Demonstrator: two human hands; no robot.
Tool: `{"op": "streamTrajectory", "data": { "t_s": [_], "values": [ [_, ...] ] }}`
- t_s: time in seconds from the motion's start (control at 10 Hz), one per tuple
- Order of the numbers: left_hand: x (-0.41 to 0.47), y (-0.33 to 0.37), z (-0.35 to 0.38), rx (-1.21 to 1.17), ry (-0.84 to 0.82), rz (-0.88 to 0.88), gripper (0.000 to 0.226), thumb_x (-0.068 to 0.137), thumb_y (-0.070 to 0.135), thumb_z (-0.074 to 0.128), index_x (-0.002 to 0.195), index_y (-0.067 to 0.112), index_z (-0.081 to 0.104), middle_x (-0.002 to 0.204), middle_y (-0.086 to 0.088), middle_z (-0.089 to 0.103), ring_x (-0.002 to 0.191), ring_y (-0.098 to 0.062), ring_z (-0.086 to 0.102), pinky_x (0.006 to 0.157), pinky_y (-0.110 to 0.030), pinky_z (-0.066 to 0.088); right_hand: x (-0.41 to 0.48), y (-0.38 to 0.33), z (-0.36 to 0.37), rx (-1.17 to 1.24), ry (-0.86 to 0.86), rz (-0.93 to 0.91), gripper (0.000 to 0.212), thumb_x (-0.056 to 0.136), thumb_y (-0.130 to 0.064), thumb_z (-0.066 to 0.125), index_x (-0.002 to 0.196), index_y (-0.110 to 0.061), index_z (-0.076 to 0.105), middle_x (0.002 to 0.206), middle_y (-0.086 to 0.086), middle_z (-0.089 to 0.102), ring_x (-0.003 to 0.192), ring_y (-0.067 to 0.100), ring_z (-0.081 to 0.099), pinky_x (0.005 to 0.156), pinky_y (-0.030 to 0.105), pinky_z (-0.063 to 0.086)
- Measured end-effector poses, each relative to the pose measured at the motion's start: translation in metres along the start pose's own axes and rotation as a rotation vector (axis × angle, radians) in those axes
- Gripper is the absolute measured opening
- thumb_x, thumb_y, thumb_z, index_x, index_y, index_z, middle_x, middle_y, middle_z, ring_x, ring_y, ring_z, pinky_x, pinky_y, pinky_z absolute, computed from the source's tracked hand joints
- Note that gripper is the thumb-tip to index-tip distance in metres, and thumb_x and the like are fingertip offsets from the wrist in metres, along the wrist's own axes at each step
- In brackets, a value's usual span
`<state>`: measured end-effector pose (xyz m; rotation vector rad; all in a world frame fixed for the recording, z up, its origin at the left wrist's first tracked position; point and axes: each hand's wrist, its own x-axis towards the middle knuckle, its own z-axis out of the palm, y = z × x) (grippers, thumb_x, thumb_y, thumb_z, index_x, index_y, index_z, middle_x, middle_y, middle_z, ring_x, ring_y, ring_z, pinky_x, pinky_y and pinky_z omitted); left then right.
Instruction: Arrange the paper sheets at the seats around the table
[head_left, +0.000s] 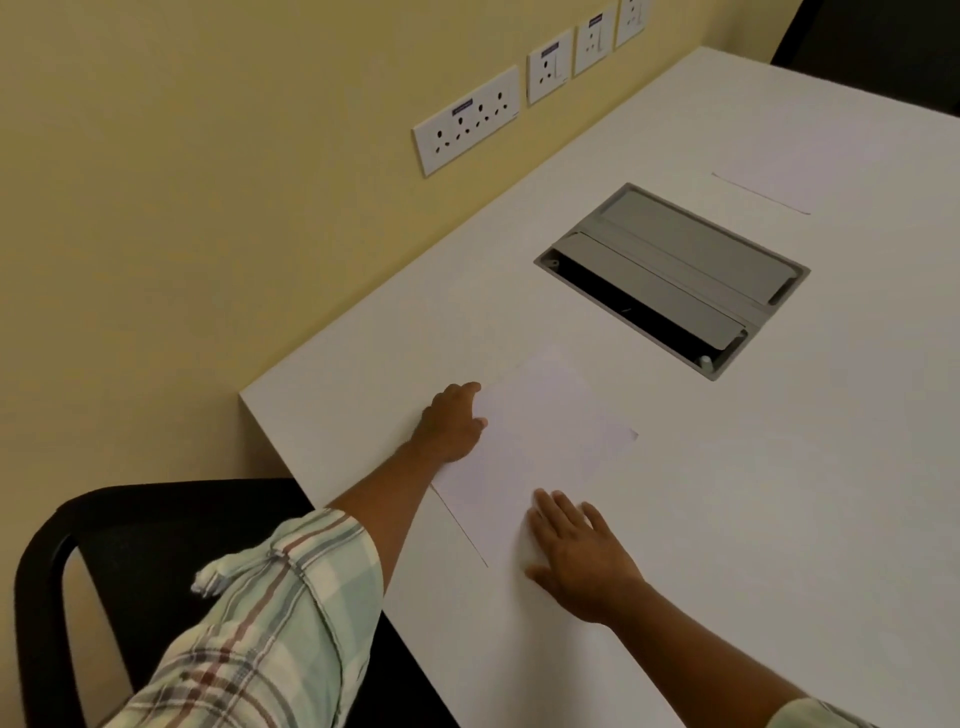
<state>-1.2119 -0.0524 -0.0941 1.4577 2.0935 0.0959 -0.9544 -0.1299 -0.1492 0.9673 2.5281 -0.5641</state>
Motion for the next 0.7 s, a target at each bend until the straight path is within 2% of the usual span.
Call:
{"op": "streamTrajectory", "data": {
  "t_s": [0.1, 0.2, 0.3, 0.6, 0.7],
  "values": [
    [-0.021, -0.005, 0.021, 0.166, 0.071, 0.007, 0.069, 0.102, 0.04, 0.062, 0.16, 0.014, 0.033, 0.16, -0.017, 0.039, 0.144, -0.036, 0.04, 0.118, -0.047, 0.039, 0.005, -0.002, -0.006, 0.0, -0.013, 0.015, 0.079, 0.107, -0.061, 0.022, 0.166, -0.013, -0.001, 0.174, 0.008, -0.015, 0.161, 0.027, -0.013, 0.129, 0.048, -0.002],
    [-0.036, -0.011, 0.041, 0.175, 0.003, -0.019, 0.086, 0.098, 0.055, 0.063, 0.164, 0.014, 0.025, 0.168, -0.019, 0.026, 0.153, -0.038, 0.028, 0.124, -0.047, 0.032, 0.008, -0.003, -0.009, 0.007, -0.011, 0.021, 0.08, 0.107, -0.061, 0.022, 0.166, -0.013, 0.001, 0.174, 0.008, -0.014, 0.161, 0.027, -0.011, 0.13, 0.048, 0.001],
    [-0.044, -0.017, 0.062, 0.201, -0.097, -0.049, 0.111, 0.089, 0.072, 0.063, 0.167, 0.016, 0.007, 0.176, -0.019, -0.002, 0.163, -0.04, 0.0, 0.132, -0.051, 0.014, 0.011, -0.002, -0.012, 0.021, -0.01, 0.025, 0.079, 0.106, -0.061, 0.024, 0.166, -0.013, 0.003, 0.175, 0.007, -0.012, 0.161, 0.027, -0.009, 0.13, 0.048, 0.005],
    [-0.049, -0.015, 0.067, 0.222, -0.035, -0.061, 0.112, 0.09, 0.073, 0.06, 0.168, 0.017, 0.001, 0.175, -0.02, -0.009, 0.163, -0.04, -0.007, 0.133, -0.051, 0.009, 0.007, -0.002, -0.015, 0.08, 0.0, 0.037, 0.08, 0.107, -0.061, 0.024, 0.166, -0.015, 0.0, 0.174, 0.005, -0.015, 0.161, 0.025, -0.013, 0.13, 0.048, 0.005],
    [-0.053, -0.013, 0.068, 0.231, -0.004, -0.013, 0.105, 0.095, 0.071, 0.054, 0.168, 0.015, 0.002, 0.175, -0.019, -0.009, 0.163, -0.038, -0.008, 0.133, -0.049, 0.005, 0.001, -0.003, -0.017, 0.159, 0.063, 0.072, 0.08, 0.107, -0.062, 0.022, 0.166, -0.015, -0.006, 0.174, 0.003, -0.016, 0.161, 0.023, -0.013, 0.13, 0.045, 0.005]
  ]
}}
